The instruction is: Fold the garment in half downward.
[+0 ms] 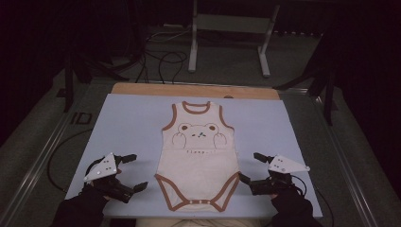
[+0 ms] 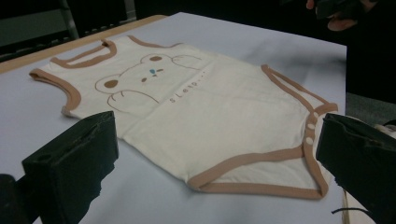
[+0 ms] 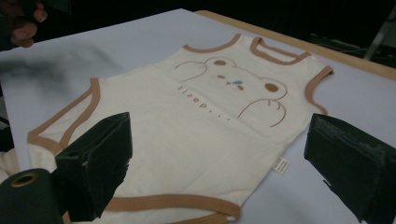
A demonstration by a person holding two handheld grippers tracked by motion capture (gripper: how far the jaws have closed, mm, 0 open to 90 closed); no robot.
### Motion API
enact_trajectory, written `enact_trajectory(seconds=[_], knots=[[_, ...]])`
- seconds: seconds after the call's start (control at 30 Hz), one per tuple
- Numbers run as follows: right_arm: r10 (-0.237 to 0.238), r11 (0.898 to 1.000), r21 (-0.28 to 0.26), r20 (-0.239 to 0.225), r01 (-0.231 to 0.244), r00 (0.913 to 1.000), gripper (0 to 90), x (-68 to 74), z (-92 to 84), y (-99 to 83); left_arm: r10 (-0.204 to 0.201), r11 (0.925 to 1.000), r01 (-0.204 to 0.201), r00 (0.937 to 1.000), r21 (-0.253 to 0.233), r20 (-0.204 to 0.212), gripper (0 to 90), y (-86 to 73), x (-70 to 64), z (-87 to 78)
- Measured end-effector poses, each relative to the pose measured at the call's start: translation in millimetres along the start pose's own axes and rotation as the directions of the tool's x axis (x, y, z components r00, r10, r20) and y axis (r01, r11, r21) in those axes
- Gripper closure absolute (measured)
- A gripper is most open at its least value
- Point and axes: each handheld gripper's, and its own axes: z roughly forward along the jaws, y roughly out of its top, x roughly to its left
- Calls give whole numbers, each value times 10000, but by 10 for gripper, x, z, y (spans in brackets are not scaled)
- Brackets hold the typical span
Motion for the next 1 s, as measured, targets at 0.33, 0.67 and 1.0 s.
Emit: enact_trajectory(seconds=[0.33, 0.67, 1.0], knots=[[-226, 9997, 41, 155, 225, 9996, 77, -61, -9, 188, 75, 10000, -75, 10000, -26, -66, 6, 224, 103, 5], [-322, 9994, -131, 210, 325, 9993, 77, -180, 68, 401, -5, 9997, 9, 9998, 228, -186, 6, 392, 232, 87], [-315, 9995, -89, 181, 316, 9993, 77, -296, 272, 486, -94, 9993, 104, 9996, 359, -279, 6, 545, 349, 193]])
